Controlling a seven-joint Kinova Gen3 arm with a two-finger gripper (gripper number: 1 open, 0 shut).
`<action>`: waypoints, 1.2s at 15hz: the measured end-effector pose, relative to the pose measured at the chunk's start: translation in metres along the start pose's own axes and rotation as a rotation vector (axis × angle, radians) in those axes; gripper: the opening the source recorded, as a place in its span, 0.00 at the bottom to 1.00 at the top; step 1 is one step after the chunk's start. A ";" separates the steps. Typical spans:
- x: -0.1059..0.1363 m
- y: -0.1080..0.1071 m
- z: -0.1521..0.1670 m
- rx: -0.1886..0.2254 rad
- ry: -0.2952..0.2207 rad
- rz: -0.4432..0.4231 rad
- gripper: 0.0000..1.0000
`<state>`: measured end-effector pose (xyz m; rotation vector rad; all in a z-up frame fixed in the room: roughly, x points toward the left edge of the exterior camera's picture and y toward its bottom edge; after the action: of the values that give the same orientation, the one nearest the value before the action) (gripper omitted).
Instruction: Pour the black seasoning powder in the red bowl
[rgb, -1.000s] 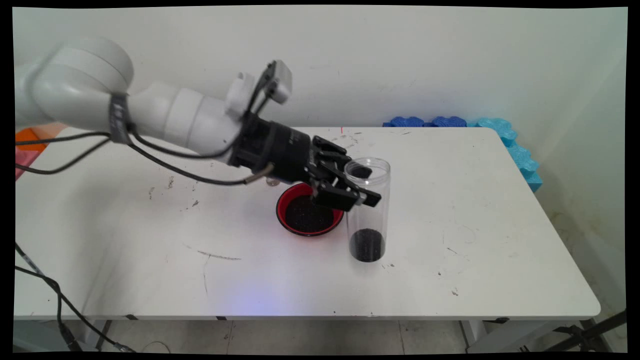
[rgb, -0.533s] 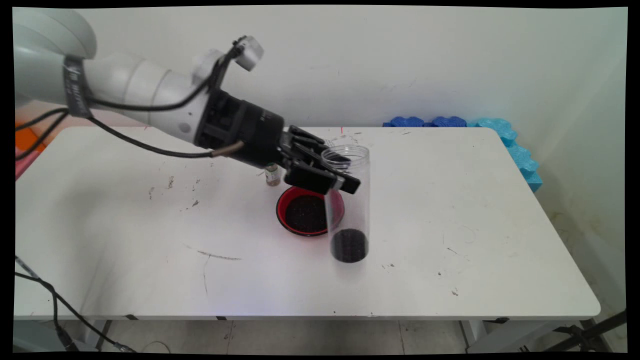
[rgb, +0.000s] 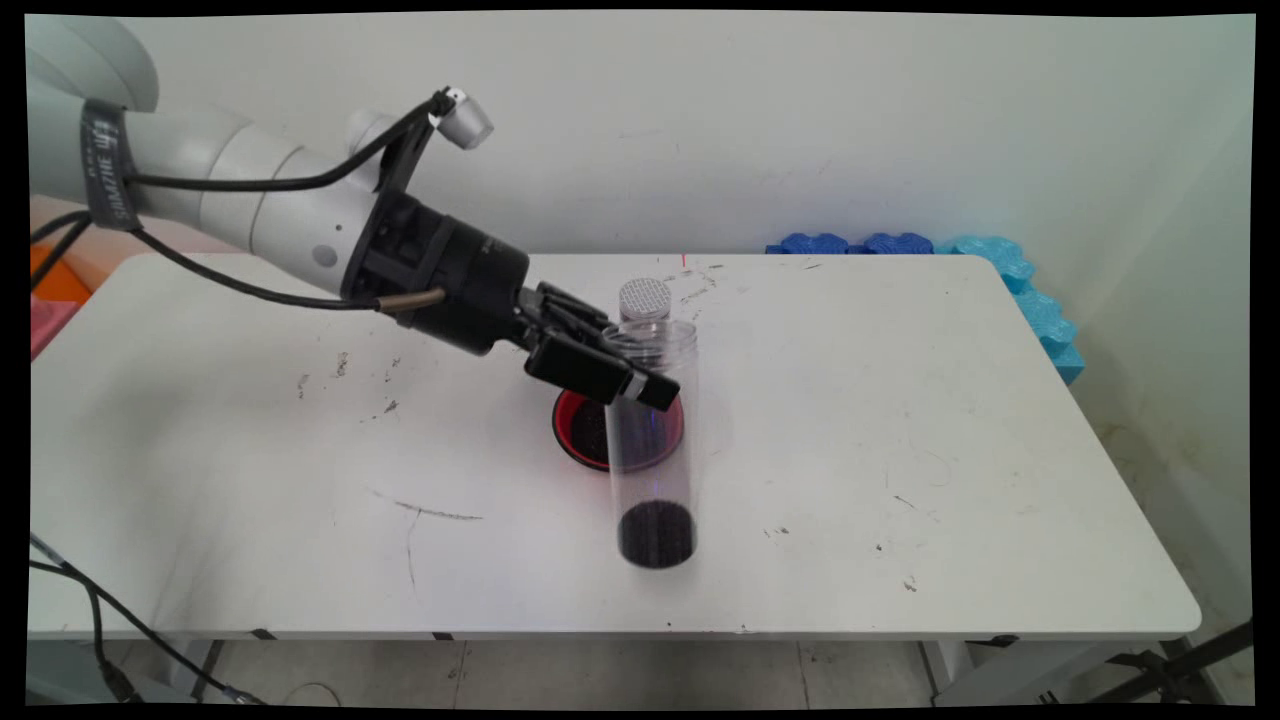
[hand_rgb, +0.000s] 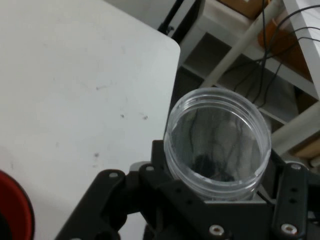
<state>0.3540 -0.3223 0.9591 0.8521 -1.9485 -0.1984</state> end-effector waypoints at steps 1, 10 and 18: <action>-0.001 -0.001 0.001 -0.004 -0.008 -0.017 0.00; -0.010 -0.022 0.015 -0.033 -0.081 -0.228 0.00; -0.017 -0.038 0.026 -0.023 -0.102 -0.459 0.00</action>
<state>0.3558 -0.3452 0.9160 1.2873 -1.8133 -0.5421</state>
